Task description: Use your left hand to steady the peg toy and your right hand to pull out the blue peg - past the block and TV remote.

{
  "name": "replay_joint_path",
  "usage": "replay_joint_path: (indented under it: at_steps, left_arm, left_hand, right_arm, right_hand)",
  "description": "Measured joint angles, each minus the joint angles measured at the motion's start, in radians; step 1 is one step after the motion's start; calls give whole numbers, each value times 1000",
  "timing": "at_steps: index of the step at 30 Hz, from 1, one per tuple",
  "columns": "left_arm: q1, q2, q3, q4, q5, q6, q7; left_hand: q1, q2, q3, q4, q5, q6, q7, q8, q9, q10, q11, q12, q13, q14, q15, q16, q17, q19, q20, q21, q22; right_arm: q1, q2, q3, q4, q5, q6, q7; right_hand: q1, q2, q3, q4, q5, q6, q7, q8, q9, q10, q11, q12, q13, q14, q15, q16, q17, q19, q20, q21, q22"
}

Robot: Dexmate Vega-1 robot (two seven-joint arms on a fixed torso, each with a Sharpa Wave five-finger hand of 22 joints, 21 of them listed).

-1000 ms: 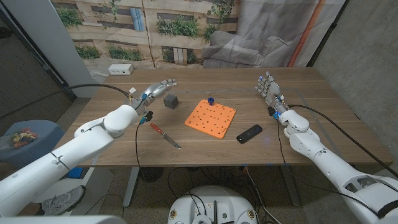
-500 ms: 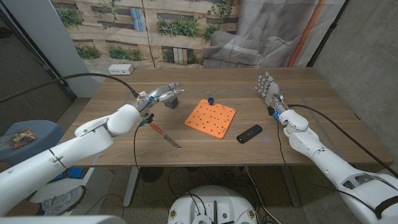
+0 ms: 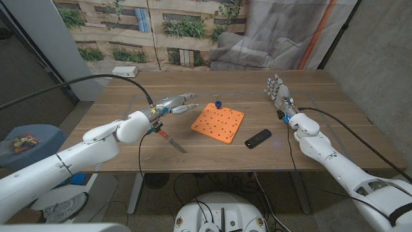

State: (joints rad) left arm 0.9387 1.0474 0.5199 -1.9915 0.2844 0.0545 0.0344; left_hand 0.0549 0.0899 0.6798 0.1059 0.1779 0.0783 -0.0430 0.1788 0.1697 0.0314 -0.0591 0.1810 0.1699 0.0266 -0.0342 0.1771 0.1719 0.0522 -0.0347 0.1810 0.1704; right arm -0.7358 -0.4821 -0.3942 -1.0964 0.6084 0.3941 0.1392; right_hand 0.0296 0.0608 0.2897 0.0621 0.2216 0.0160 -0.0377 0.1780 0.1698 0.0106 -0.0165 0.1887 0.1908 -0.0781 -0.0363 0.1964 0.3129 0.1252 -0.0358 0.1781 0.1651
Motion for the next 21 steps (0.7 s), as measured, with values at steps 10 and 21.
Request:
replay_joint_path:
  at_steps: [10,21]
  left_arm:
    - [-40,-23,53,37,192,-67,-59]
    - [-77,-69,106,85,333,-108,-110]
  left_hand:
    - [-41,-15,-20,43,0,-58,-25,-9,0,-20,-5,0,0,-21,3,0,3,-41,2,0,0]
    - [-53,-21,-33,67,4,-149,-26,-13,0,-75,-10,-4,0,-85,-1,-4,3,-131,1,-7,0]
  right_arm:
    - [0,-3,-2,-4,-9,4,-8]
    - [-16,-12,1,-18,-13,14,-18]
  right_hand:
    - [0,0,0,0,4,-15,-7,0,0,-8,0,0,0,7,0,0,-7,-7,0,0,0]
    - [0,0,4,4,4,-15,-7,0,0,-9,-2,0,-5,7,0,0,-12,-14,0,0,0]
